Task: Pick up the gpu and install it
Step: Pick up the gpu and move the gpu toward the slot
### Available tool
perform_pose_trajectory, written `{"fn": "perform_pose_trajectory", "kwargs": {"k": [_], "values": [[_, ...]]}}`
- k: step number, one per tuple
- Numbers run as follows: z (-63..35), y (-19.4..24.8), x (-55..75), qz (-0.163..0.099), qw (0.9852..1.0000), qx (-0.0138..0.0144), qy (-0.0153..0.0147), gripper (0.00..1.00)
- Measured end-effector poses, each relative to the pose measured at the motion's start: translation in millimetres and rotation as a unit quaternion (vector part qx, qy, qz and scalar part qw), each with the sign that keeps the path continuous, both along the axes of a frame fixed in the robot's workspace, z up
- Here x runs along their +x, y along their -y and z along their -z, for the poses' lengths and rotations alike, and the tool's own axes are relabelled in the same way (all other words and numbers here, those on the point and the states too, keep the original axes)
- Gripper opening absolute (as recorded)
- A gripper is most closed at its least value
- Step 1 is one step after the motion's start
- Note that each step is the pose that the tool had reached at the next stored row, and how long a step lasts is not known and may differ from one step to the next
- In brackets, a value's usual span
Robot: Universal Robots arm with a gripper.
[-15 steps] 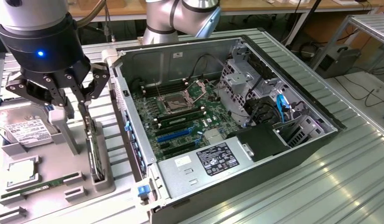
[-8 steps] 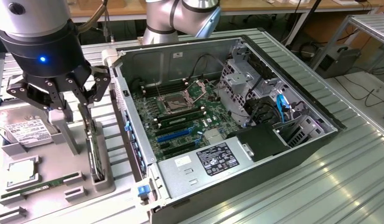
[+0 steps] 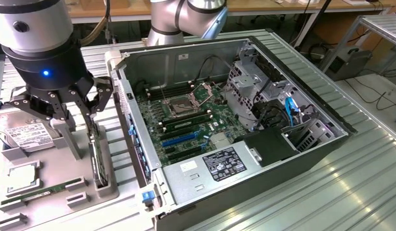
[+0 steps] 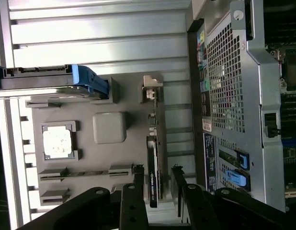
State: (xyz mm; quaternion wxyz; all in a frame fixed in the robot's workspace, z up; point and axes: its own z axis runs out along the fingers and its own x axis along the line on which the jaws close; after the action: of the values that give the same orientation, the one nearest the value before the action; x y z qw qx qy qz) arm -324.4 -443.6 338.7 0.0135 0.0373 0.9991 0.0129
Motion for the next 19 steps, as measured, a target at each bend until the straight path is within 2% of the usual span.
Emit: {"fn": "perform_pose_trajectory", "kwargs": {"k": [3,9,10,11,12,13,19], "values": [[6.6,0.8,-0.5,0.000,1.0000,0.0000,0.0000,0.36],[18.3,7.5,-0.4,0.000,1.0000,0.0000,0.0000,0.36],[33.0,11.0,-0.5,0.000,1.0000,0.0000,0.0001,0.36],[45.1,11.0,-0.4,-0.001,1.0000,0.0000,0.0000,0.36],[56.6,11.1,-0.5,-0.001,1.0000,0.0000,0.0000,0.43],[59.4,11.0,-0.4,-0.001,1.0000,0.0001,0.0001,0.50],[71.8,11.0,-0.3,0.001,1.0000,0.0000,0.0000,0.50]]}}
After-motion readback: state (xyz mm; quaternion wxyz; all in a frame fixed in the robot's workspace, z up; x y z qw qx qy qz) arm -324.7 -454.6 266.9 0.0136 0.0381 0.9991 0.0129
